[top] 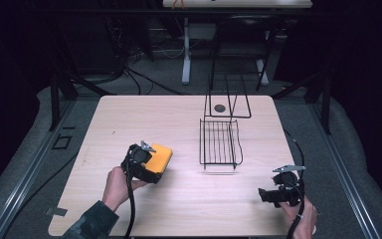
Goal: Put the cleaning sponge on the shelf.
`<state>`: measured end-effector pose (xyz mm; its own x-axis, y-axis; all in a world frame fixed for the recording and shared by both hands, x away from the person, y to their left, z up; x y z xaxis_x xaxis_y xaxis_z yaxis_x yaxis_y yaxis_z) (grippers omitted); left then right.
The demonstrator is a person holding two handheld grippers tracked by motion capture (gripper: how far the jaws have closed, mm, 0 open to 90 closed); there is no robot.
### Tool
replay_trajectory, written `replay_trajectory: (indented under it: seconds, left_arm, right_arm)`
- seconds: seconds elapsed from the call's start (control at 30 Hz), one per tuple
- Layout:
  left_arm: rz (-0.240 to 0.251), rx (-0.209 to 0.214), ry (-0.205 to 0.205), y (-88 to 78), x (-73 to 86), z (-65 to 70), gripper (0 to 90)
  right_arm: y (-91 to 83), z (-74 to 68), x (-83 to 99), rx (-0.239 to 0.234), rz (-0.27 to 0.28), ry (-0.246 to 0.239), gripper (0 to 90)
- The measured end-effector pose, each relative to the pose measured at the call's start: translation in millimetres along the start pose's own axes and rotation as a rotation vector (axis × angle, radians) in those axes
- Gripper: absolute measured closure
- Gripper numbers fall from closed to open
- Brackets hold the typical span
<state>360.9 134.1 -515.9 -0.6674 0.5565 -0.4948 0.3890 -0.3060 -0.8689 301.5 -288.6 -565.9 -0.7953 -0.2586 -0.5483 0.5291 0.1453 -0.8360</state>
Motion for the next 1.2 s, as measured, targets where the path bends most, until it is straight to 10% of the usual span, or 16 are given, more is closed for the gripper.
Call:
replay_trajectory:
  seconds: [1.2]
  left_arm:
    - [0.084,0.024,0.065,-16.8,-66.6,20.6,22.5]
  right_arm:
    - [-1.6,-1.3,-2.1,-0.014,0.017,-0.007,6.5]
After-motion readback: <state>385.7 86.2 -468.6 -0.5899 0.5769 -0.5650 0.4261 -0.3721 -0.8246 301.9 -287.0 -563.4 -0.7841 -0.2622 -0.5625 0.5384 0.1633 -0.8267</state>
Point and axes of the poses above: each handheld gripper's, and its own axes: y roughly forward along the jaws, x roughly out of its underside, z roughly to its right, the point moved 3 cm from there along y, roughly forward along the jaws, and after that the axes turned 1 degree about -z, right-handed, at the moved point
